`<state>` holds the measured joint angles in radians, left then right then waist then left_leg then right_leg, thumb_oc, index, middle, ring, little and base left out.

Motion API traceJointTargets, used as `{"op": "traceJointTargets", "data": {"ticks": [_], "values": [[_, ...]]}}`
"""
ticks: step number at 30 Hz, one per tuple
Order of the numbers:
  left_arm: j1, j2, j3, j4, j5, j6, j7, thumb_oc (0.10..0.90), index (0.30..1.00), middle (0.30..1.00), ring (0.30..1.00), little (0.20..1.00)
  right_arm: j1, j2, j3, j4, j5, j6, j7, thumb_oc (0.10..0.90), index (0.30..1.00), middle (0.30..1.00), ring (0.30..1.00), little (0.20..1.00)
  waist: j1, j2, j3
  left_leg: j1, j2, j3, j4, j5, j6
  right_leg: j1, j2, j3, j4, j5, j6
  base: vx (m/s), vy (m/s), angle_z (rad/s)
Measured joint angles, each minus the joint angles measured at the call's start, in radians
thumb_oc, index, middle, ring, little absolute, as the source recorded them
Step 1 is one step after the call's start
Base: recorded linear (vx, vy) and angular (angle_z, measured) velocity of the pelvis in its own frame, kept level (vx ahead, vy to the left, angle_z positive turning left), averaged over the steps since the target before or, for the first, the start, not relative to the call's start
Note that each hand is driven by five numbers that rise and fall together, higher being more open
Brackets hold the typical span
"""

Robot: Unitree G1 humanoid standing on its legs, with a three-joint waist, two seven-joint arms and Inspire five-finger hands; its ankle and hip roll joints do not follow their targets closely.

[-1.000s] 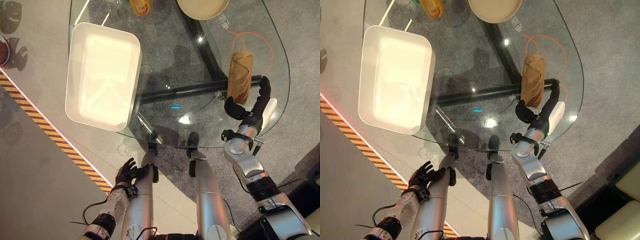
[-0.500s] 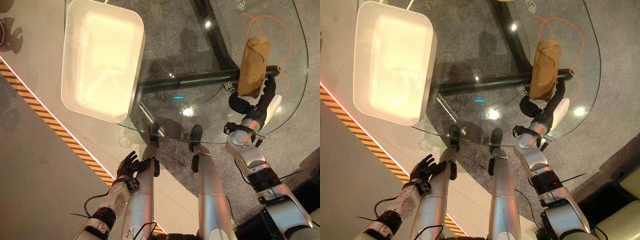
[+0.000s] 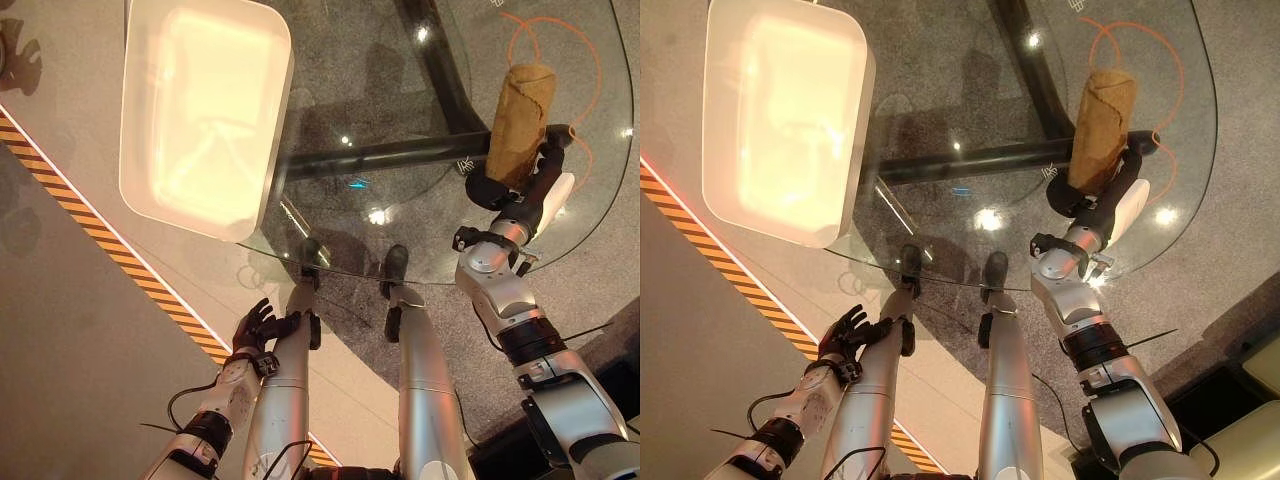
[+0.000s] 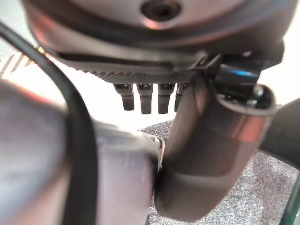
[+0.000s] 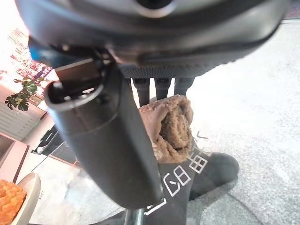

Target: Wipe the table with a cloth and put it in the basket.

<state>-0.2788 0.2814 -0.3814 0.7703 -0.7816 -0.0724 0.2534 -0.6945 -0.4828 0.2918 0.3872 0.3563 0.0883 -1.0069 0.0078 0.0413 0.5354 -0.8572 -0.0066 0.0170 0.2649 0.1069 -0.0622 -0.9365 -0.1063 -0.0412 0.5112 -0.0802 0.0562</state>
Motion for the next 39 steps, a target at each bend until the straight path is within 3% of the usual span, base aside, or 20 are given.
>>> {"op": "traceJointTargets", "data": {"ticks": [3, 4, 5, 6, 39], "values": [[0.0, 0.0, -0.001, -0.002, -0.002, 0.0, 0.0, 0.8, 0.9, 0.9, 0.9, 0.9, -0.007, -0.011, 0.0, 0.004, 0.0, 0.0, 0.0, 0.698, 0.813, 0.813, 0.813, 0.798, 0.005, 0.0, 0.0, -0.001, 0.0, 0.0, 0.0, 0.0, 0.0, -0.002, 0.0, 0.0, 0.001, 0.0, 0.0, 0.0, 0.0, 0.0], [0.0, 0.0, -0.002, -0.004, -0.004, 0.0, 0.0, 0.8, 0.9, 0.9, 0.9, 0.9, -0.008, -0.018, -0.001, 0.004, 0.0, 0.0, -0.002, 0.377, 0.538, 0.538, 0.538, 0.477, 0.009, 0.0, 0.0, -0.002, 0.0, 0.0, 0.0, 0.0, 0.0, -0.002, 0.0, 0.0, 0.002, 0.0, 0.0, 0.0, 0.0, 0.0], [0.0, 0.0, -0.002, -0.005, -0.006, 0.0, -0.001, 0.8, 0.9, 0.9, 0.9, 0.9, -0.009, -0.026, -0.002, 0.005, 0.0, 0.0, -0.003, 0.171, 0.361, 0.361, 0.361, 0.271, 0.012, 0.0, 0.0, -0.002, 0.0, 0.0, 0.0, 0.0, 0.0, -0.003, 0.0, 0.0, 0.003, 0.0, 0.0, 0.0, 0.0, 0.0], [0.0, 0.0, -0.002, -0.005, -0.012, 0.0, -0.001, 0.8, 0.9, 0.9, 0.9, 0.9, -0.01, -0.032, -0.002, 0.005, 0.001, 0.002, -0.004, 0.1, 0.3, 0.3, 0.3, 0.2, 0.014, 0.0, 0.0, -0.004, 0.0, -0.001, 0.0, 0.0, 0.0, -0.005, 0.0, 0.0, 0.005, -0.001, 0.0, 0.0, 0.0, 0.0], [-0.005, 0.0, -0.001, -0.013, -0.027, 0.002, 0.001, 0.8, 0.9, 0.9, 0.9, 0.9, -0.046, -0.039, -0.022, 0.016, 0.021, 0.011, 0.011, 0.1, 0.3, 0.3, 0.3, 0.2, 0.013, 0.001, 0.0, -0.02, -0.001, -0.003, 0.001, 0.002, -0.002, -0.024, -0.001, -0.001, 0.013, -0.001, 0.0, 0.0, 0.004, 0.0]]}}
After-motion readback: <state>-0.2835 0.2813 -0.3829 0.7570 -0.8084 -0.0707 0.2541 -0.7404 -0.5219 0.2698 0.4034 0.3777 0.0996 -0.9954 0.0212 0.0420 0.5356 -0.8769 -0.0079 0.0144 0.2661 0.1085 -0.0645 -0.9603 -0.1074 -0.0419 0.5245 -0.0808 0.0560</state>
